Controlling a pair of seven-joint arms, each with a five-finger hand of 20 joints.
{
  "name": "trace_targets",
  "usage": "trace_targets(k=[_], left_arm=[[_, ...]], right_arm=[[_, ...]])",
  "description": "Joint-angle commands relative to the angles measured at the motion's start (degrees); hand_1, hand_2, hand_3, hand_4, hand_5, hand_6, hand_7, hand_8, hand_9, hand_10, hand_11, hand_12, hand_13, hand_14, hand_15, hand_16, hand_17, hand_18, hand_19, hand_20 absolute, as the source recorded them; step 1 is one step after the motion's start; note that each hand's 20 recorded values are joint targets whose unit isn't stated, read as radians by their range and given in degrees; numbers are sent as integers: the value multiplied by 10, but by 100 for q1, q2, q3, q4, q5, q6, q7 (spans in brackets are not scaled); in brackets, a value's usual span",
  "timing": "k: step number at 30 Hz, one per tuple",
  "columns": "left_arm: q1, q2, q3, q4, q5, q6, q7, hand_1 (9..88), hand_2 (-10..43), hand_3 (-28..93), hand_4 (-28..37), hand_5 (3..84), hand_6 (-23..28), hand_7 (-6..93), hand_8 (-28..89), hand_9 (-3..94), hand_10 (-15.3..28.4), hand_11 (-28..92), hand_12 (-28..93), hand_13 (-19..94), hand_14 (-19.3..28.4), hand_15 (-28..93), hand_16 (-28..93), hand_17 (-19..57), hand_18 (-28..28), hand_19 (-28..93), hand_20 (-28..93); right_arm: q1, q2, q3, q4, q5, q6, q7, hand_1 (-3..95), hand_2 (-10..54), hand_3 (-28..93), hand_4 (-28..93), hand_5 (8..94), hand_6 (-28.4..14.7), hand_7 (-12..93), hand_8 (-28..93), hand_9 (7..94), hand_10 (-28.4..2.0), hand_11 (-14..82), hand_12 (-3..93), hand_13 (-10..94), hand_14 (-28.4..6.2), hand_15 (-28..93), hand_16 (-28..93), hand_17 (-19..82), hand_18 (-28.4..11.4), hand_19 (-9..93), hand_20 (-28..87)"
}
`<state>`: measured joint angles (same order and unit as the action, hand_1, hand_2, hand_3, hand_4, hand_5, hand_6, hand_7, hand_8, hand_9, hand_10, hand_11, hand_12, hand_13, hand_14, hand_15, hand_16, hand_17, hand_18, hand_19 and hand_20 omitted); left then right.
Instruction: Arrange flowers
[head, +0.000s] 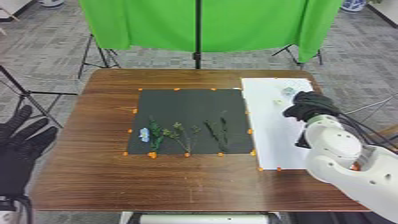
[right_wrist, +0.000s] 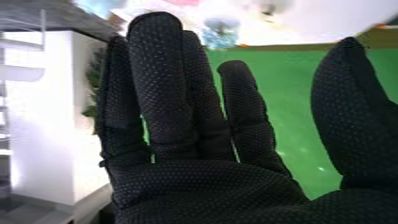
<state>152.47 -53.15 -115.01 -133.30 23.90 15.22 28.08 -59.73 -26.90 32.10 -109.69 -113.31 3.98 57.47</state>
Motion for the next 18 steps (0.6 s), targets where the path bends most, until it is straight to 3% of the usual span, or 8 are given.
trace_targets(k=[1, 6, 10, 18], left_arm=[[-68, 46, 194, 75, -21, -31, -68, 212, 72, 772, -268, 349, 66, 107, -78, 312, 185, 264, 117, 216, 262, 579, -110, -113, 220, 512, 199], [-131, 79, 253, 66, -36, -6, 30, 214, 73, 772, -268, 348, 75, 112, -79, 314, 186, 269, 118, 221, 265, 582, -110, -111, 219, 516, 197], [-198, 93, 294, 81, -11, -51, -12, 214, 73, 773, -268, 350, 78, 115, -80, 315, 187, 272, 118, 223, 266, 584, -111, -110, 219, 519, 196], [-267, 68, 378, 128, -6, -77, -67, 213, 74, 774, -269, 349, 79, 117, -81, 316, 188, 274, 116, 223, 265, 586, -111, -109, 220, 524, 194]], right_arm=[[250, 115, -350, 389, 43, 152, 20, 288, -44, 756, -248, 461, -19, 142, -117, 631, -189, 227, 148, 647, -144, 615, 119, 270, -251, 776, 71], [537, 18, -694, 623, 70, 240, 59, 301, -43, 767, -247, 479, -8, 158, -120, 653, -177, 240, 150, 665, -132, 608, 119, 277, -241, 776, 68], [731, -35, -891, 764, 105, 179, 81, 310, -47, 770, -250, 487, -2, 165, -125, 661, -174, 243, 150, 671, -128, 605, 122, 279, -237, 775, 66], [1154, -92, -1507, 1038, -30, 564, -22, 343, -57, 774, -262, 543, 16, 182, -135, 692, -156, 251, 152, 690, -115, 592, 126, 285, -227, 774, 65]])
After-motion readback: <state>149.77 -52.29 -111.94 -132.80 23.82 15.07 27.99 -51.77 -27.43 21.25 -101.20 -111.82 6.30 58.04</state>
